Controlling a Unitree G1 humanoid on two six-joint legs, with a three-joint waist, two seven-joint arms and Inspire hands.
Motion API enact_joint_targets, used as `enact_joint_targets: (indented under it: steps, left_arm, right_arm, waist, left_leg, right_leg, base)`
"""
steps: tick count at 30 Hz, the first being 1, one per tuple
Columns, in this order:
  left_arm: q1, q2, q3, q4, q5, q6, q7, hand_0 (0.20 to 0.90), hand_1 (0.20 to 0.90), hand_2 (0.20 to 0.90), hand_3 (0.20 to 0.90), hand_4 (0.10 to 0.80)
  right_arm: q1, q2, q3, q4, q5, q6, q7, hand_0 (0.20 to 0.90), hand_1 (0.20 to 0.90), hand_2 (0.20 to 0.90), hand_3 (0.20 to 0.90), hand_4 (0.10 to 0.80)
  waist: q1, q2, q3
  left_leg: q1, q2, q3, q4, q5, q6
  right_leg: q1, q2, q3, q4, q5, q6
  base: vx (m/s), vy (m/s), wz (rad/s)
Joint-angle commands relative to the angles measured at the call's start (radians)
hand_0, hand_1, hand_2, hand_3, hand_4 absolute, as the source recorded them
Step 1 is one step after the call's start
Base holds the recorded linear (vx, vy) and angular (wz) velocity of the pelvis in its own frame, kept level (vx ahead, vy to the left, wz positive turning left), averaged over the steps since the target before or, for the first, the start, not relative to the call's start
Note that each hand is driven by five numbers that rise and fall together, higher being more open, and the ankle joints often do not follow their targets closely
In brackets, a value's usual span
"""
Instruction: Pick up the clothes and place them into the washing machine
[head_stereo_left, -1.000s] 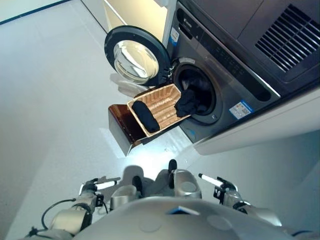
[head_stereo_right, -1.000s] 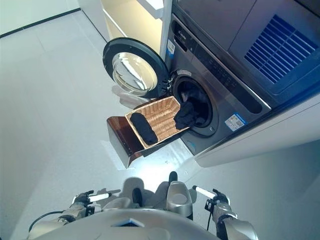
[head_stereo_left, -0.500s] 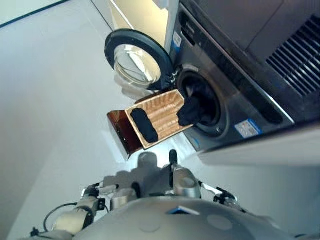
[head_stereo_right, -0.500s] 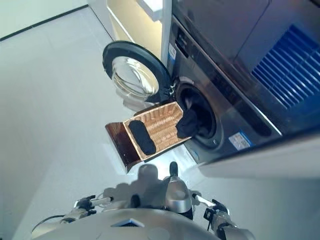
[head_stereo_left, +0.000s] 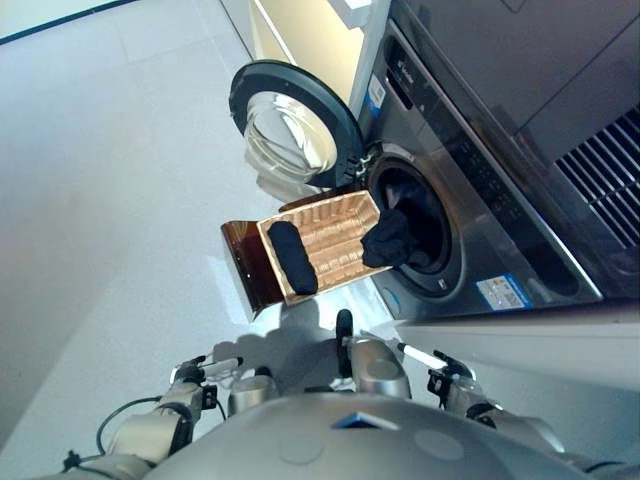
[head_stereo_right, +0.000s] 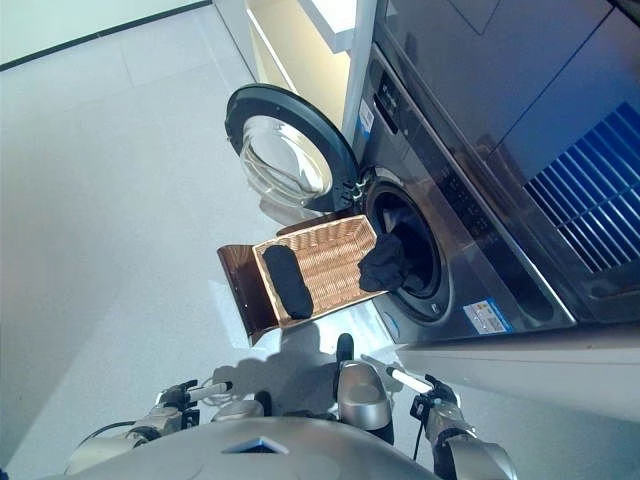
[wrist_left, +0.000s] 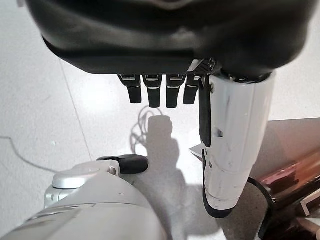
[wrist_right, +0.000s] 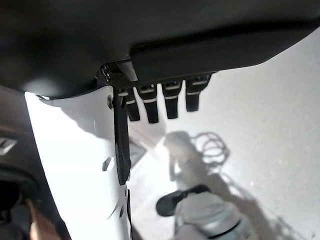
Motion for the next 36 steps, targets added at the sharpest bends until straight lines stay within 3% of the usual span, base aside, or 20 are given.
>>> enact_joint_targets:
  steps: [1,6,8,11,12,14,16,20,25,26,29,36]
  left_arm:
    - [-0.018,0.045,-0.012,-0.018,-0.006,-0.017,0.007,0.900,0.900,0.900,0.900,0.800]
    - [-0.008,0.050,0.006,-0.012,-0.019,-0.016,0.010,0.900,0.900,0.900,0.900,0.800]
    - [-0.007,0.050,0.010,-0.013,-0.027,-0.015,0.010,0.900,0.900,0.900,0.900,0.800]
    - [-0.011,0.048,0.009,-0.014,-0.028,-0.015,0.012,0.900,0.900,0.900,0.900,0.800]
    - [-0.012,0.049,0.008,-0.015,-0.029,-0.014,0.010,0.900,0.900,0.900,0.900,0.800]
    - [-0.010,0.045,0.001,-0.014,-0.026,-0.012,0.011,0.900,0.900,0.900,0.900,0.800]
    - [-0.004,0.041,0.000,-0.013,-0.023,-0.011,0.010,0.900,0.900,0.900,0.900,0.800]
    - [0.014,0.030,-0.001,-0.006,-0.009,-0.010,0.005,0.900,0.900,0.900,0.900,0.800]
    - [0.023,0.035,0.012,-0.001,-0.014,-0.013,0.000,0.900,0.900,0.900,0.900,0.800]
    - [0.023,0.047,0.021,-0.009,-0.022,-0.015,-0.002,0.900,0.900,0.900,0.900,0.800]
    - [0.008,0.066,0.011,-0.023,-0.019,-0.017,0.006,0.900,0.900,0.900,0.900,0.800]
    - [0.011,0.079,0.014,-0.026,-0.013,-0.016,0.009,0.900,0.900,0.900,0.900,0.800]
  right_arm:
    - [0.021,-0.056,0.007,0.045,-0.002,-0.001,-0.015,0.900,0.900,0.900,0.900,0.800]
    - [0.045,-0.068,-0.015,0.056,0.015,-0.004,-0.012,0.900,0.900,0.900,0.900,0.800]
    - [0.051,-0.074,-0.025,0.060,0.020,-0.003,-0.015,0.900,0.900,0.900,0.900,0.800]
    - [0.058,-0.085,-0.036,0.068,0.018,0.003,-0.018,0.900,0.900,0.900,0.900,0.800]
    - [0.057,-0.088,-0.038,0.070,0.018,0.005,-0.019,0.900,0.900,0.900,0.900,0.800]
    - [0.059,-0.092,-0.039,0.066,0.016,0.006,-0.023,0.900,0.900,0.900,0.900,0.800]
    - [0.056,-0.095,-0.039,0.055,0.016,0.001,-0.028,0.900,0.900,0.900,0.900,0.800]
    - [0.055,-0.090,-0.046,0.032,0.028,-0.009,-0.030,0.900,0.900,0.900,0.900,0.800]
    - [0.053,-0.070,-0.041,0.032,0.021,-0.003,-0.022,0.900,0.900,0.900,0.900,0.800]
    - [0.050,-0.061,-0.031,0.031,0.010,0.001,-0.010,0.900,0.900,0.900,0.900,0.800]
    - [0.034,-0.046,-0.022,0.010,0.017,0.002,-0.006,0.900,0.900,0.900,0.900,0.800]
    - [0.017,-0.033,-0.016,-0.015,0.023,-0.003,-0.010,0.900,0.900,0.900,0.900,0.800]
  waist:
    - [-0.014,-0.062,-0.006]
    - [0.000,-0.093,0.016]
    - [-0.001,-0.094,0.025]
    - [0.007,-0.104,0.034]
    - [0.011,-0.102,0.037]
    - [0.019,-0.089,0.042]
    - [0.033,-0.062,0.045]
    - [0.047,-0.034,0.033]
    - [0.055,-0.033,0.004]
    - [0.063,-0.041,-0.010]
    - [0.063,-0.051,-0.025]
    - [0.067,-0.066,-0.043]
  left_leg:
    - [0.004,-0.054,0.001,0.105,0.182,-0.009]
    - [-0.087,-0.073,0.016,0.343,0.257,0.003]
    - [-0.130,-0.067,0.055,0.371,0.268,0.014]
    - [-0.230,-0.075,0.101,0.267,0.209,0.035]
    - [-0.257,-0.077,0.103,0.220,0.199,0.031]
    - [-0.296,-0.072,0.103,0.109,0.234,0.015]
    - [-0.339,-0.074,0.099,0.005,0.319,-0.001]
    - [-0.378,-0.082,0.156,-0.063,0.360,-0.019]
    - [-0.354,-0.094,0.185,-0.001,0.327,0.011]
    - [-0.346,-0.102,0.208,0.016,0.306,0.025]
    - [-0.332,-0.122,0.230,0.007,0.286,0.043]
    - [-0.317,-0.155,0.230,0.000,0.255,0.064]
  right_leg:
    - [0.004,0.029,0.085,-0.014,0.016,0.027]
    - [0.067,0.053,0.113,-0.027,-0.003,-0.009]
    - [0.079,0.051,0.114,-0.014,-0.023,-0.018]
    - [0.100,0.026,0.121,-0.009,-0.046,-0.007]
    - [0.108,0.023,0.126,-0.008,-0.052,-0.003]
    - [0.130,0.025,0.137,-0.004,-0.074,0.002]
    - [0.163,0.040,0.157,-0.003,-0.089,0.003]
    - [0.237,0.045,0.205,-0.010,-0.131,0.002]
    - [0.291,-0.005,0.243,-0.003,-0.167,0.027]
    - [0.285,-0.030,0.257,0.014,-0.156,0.045]
    - [0.269,-0.059,0.261,0.031,-0.130,0.072]
    - [0.278,-0.088,0.251,0.015,-0.063,0.101]
  base:
    - [0.117,-0.231,0.08]
    - [0.126,-0.221,-0.02]
    - [0.107,-0.125,-0.16]
    - [0.136,-0.038,-0.06]
    - [0.181,0.001,0.04]
    - [0.208,0.042,0.09]
    - [0.254,0.086,0.05]
    - [0.288,0.144,-0.33]
    - [0.217,0.191,-0.82]
    - [0.291,0.270,-0.57]
    - [0.188,0.216,-0.37]
    - [0.106,0.119,0.01]
